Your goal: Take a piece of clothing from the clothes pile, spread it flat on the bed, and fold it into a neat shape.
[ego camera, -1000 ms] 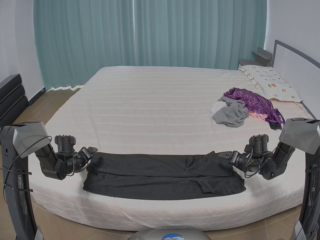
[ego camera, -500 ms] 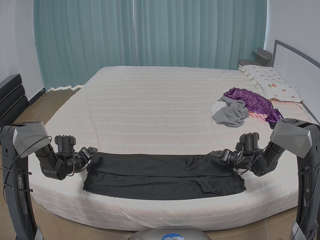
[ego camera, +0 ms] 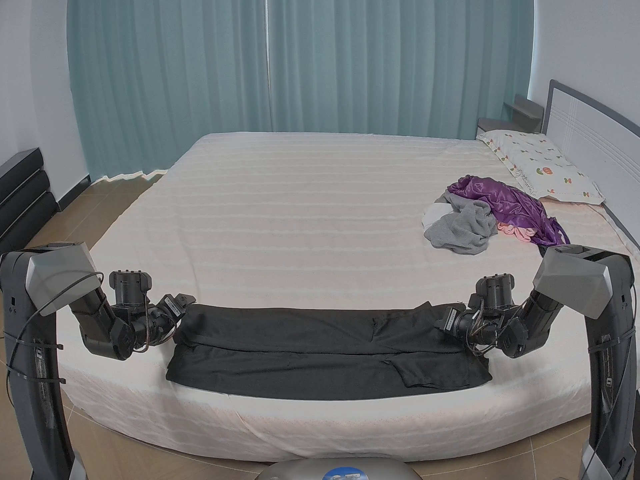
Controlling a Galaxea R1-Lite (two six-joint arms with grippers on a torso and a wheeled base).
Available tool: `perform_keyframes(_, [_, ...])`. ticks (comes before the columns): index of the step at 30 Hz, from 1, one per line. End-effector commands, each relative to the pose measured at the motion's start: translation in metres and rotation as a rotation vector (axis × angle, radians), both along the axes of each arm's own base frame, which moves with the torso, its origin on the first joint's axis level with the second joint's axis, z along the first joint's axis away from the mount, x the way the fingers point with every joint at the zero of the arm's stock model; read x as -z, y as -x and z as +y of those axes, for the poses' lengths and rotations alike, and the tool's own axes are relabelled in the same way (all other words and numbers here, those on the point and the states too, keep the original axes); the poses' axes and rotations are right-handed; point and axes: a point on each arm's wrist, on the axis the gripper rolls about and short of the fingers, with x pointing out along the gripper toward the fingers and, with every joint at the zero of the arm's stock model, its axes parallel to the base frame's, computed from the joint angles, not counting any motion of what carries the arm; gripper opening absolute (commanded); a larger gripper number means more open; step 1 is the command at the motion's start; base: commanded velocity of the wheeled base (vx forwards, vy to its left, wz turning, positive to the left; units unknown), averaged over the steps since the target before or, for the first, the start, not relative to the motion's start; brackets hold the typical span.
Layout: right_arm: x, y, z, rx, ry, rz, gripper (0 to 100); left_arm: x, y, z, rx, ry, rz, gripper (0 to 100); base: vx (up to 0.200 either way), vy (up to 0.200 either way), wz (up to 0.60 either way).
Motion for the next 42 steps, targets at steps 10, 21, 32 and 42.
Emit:
perform_keyframes(10, [-0.008, 0.002, -0.015, 0.047, -0.021, 0.001, 0, 0.0, 0.0, 0.0, -0.001, -0.002, -0.001, 100, 0.0, 0.0, 0.0])
perform_keyframes(21, [-0.005, 0.011, -0.016, 0.046, -0.02, 0.018, 0, -0.001, -0.006, -0.005, 0.017, -0.019, -0.013, 100, 0.0, 0.0, 0.0])
perform_keyframes(32, [-0.017, 0.011, -0.016, 0.078, -0.065, 0.002, 100, 0.011, -0.023, -0.015, 0.042, -0.115, -0.006, 100, 0.0, 0.0, 0.0])
perform_keyframes(42, [-0.018, 0.005, -0.036, 0.183, -0.133, 0.013, 100, 0.01, -0.041, -0.017, 0.022, -0.123, -0.012, 0, 0.0, 0.0, 0.0])
